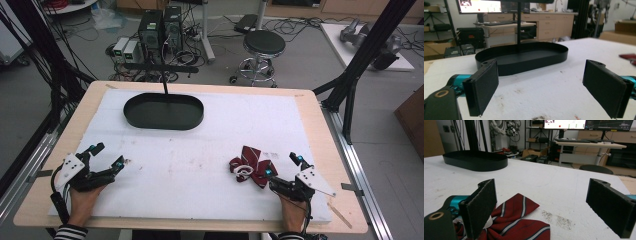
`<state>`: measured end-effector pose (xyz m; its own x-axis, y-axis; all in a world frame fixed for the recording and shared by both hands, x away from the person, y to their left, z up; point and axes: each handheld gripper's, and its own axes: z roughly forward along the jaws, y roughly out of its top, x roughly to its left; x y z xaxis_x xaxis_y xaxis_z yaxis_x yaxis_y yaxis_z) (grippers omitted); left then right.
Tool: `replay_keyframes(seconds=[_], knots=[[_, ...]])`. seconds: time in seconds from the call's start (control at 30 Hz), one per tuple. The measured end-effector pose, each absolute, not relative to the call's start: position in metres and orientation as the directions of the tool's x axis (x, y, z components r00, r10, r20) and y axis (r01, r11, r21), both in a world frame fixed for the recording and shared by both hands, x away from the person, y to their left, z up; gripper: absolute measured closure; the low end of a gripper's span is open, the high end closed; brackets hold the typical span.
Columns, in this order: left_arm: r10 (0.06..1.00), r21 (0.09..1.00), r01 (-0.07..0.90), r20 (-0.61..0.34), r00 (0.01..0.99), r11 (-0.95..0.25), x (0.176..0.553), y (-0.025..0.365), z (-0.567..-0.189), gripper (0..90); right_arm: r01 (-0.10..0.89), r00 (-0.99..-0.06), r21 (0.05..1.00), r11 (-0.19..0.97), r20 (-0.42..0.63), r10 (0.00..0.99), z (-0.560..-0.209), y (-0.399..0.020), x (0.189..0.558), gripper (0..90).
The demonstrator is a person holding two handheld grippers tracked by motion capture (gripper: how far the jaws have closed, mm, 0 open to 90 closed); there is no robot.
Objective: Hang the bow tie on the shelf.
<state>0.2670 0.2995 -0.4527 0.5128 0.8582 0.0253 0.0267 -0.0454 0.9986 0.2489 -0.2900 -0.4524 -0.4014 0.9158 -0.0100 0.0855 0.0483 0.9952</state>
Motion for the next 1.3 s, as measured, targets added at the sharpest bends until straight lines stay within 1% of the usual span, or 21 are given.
replay_keyframes(seconds=[0.17,0.37,0.83,0.87,1.0,1.13,1.17,1.2,1.3], knots=[[0.859,0.999,0.038,0.002,0.512,-0.025,0.268,0.301,-0.453,13.8,0.082,-0.399,0.996,0.038,-0.002,0.917,-0.453,-0.291,0.248,8.6],[0.857,0.999,0.031,0.012,0.515,-0.033,0.267,0.301,-0.453,13.8,0.080,-0.400,0.996,0.042,-0.006,0.916,-0.453,-0.291,0.248,8.6],[0.860,0.999,0.038,-0.007,0.510,-0.014,0.268,0.302,-0.453,13.8,0.096,-0.400,0.994,0.048,-0.005,0.917,-0.452,-0.291,0.250,8.7],[0.860,0.999,0.035,-0.003,0.511,-0.018,0.268,0.302,-0.453,13.8,0.120,-0.412,0.991,0.053,0.002,0.911,-0.451,-0.290,0.253,8.6],[0.861,0.999,0.036,-0.002,0.509,-0.019,0.268,0.302,-0.453,13.8,0.146,-0.430,0.987,0.073,-0.003,0.903,-0.449,-0.289,0.256,8.6],[0.861,0.999,0.039,-0.001,0.509,-0.022,0.268,0.301,-0.453,13.8,0.168,-0.459,0.978,0.127,-0.036,0.888,-0.434,-0.282,0.260,8.6],[0.861,0.999,0.039,-0.001,0.509,-0.022,0.268,0.301,-0.453,13.9,0.168,-0.459,0.978,0.127,-0.036,0.888,-0.434,-0.282,0.260,8.6],[0.861,0.999,0.040,-0.003,0.508,-0.021,0.268,0.302,-0.453,13.9,0.179,-0.457,0.974,0.139,-0.043,0.889,-0.425,-0.279,0.262,8.6],[0.861,0.999,0.041,-0.002,0.508,-0.021,0.268,0.302,-0.453,13.9,0.195,-0.484,0.970,0.147,-0.035,0.874,-0.417,-0.276,0.265,8.6]])
